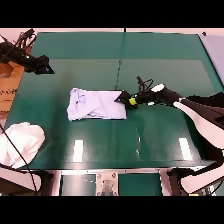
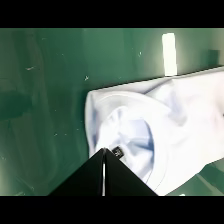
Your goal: Fold the shirts.
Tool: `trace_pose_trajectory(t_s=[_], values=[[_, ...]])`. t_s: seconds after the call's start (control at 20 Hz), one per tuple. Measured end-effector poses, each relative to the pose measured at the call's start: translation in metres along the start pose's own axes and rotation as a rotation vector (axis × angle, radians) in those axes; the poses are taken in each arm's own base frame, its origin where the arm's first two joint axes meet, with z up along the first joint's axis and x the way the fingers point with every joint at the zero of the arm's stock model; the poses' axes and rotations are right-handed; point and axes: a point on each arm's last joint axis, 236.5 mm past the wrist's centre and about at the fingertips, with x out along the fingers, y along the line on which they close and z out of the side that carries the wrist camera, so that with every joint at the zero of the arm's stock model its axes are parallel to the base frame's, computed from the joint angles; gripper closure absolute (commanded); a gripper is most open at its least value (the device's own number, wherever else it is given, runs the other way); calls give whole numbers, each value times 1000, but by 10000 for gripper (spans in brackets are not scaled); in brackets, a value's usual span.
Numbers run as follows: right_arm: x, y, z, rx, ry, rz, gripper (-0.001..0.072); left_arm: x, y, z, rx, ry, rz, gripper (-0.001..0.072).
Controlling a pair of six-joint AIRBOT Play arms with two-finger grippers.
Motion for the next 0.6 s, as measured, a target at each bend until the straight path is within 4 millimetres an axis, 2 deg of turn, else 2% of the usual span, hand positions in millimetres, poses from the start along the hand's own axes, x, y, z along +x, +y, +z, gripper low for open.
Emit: trace_pose_trajectory(t_s=[0.2, 0.35, 0.5, 0.6], values=[[3, 41, 8, -43, -8, 75, 692, 0, 0, -2, 0, 8, -2, 687], [-24, 79, 29, -100, -44, 147, 692, 0, -1, -4, 1, 17, -4, 687], [-94, 121, 68, -170, -165, 224, 693, 0, -2, -7, 2, 32, -8, 687], [-160, 138, 95, -191, -289, 250, 693, 0, -3, -10, 3, 44, -11, 687]])
